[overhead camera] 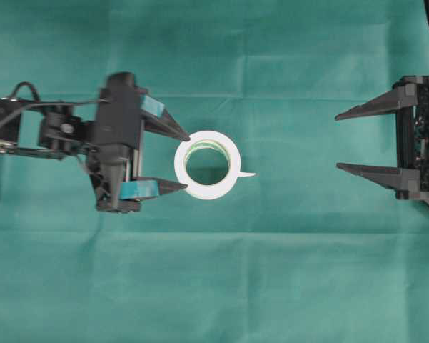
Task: Peel off the duct tape with your right arm.
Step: 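Grasp the tape roll's rim with the left gripper and lift it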
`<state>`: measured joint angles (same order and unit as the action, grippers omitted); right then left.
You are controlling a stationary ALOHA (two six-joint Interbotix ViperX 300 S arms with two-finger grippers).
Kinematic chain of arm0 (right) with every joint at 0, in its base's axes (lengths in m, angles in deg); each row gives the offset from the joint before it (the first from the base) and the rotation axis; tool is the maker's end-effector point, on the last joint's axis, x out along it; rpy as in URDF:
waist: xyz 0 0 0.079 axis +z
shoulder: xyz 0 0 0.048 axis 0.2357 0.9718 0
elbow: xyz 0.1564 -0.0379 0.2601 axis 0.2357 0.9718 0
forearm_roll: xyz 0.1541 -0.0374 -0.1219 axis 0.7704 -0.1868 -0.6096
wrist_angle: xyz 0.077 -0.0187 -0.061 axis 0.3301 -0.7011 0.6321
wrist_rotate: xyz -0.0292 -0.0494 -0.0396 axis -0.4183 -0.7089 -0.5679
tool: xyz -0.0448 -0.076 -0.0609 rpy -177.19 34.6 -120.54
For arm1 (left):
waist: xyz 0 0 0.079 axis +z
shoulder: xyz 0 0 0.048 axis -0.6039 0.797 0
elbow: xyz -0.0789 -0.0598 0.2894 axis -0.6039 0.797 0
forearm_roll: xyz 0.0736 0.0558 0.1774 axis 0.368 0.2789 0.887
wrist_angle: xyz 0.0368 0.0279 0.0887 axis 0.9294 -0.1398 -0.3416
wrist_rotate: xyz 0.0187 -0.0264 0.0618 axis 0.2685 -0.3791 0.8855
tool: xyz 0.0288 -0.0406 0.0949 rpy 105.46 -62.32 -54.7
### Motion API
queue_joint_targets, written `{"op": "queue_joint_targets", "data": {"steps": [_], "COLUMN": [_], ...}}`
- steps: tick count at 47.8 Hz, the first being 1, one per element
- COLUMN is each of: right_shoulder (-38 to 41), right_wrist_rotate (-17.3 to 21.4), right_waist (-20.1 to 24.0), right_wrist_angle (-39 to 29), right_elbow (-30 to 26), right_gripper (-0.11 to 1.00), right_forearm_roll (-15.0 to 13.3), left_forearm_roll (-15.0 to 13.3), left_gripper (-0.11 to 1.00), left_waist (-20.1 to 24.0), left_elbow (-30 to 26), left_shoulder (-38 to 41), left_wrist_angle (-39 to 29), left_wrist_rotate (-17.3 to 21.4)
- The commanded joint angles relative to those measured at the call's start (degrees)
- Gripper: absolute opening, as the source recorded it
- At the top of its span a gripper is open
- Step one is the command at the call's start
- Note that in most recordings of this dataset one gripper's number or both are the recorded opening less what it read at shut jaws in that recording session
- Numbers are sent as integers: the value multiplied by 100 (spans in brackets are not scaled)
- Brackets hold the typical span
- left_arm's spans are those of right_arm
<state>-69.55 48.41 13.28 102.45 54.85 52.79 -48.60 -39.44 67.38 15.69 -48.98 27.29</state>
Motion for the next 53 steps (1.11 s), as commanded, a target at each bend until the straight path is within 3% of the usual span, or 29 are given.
{"op": "queue_joint_targets", "data": {"steps": [1, 7, 17, 53], "right_shoulder": [26, 26, 26, 44], "right_wrist_rotate": [9, 9, 18, 18], "right_waist": [0, 0, 0, -9], "right_wrist_angle": [62, 62, 62, 97], "right_elbow": [-141, -132, -114, 9], "right_gripper": [71, 71, 71, 71], "right_forearm_roll": [0, 0, 0, 0], "left_forearm_roll": [-9, 0, 0, 0], "left_gripper": [95, 95, 94, 94], "left_waist": [18, 18, -9, 35], "left_elbow": [-483, -958, -1503, -1608], "left_shoulder": [167, 501, 949, 2109], "left_wrist_angle": [-650, -1450, -2197, -1828], "left_wrist_rotate": [0, 18, 308, 396]}}
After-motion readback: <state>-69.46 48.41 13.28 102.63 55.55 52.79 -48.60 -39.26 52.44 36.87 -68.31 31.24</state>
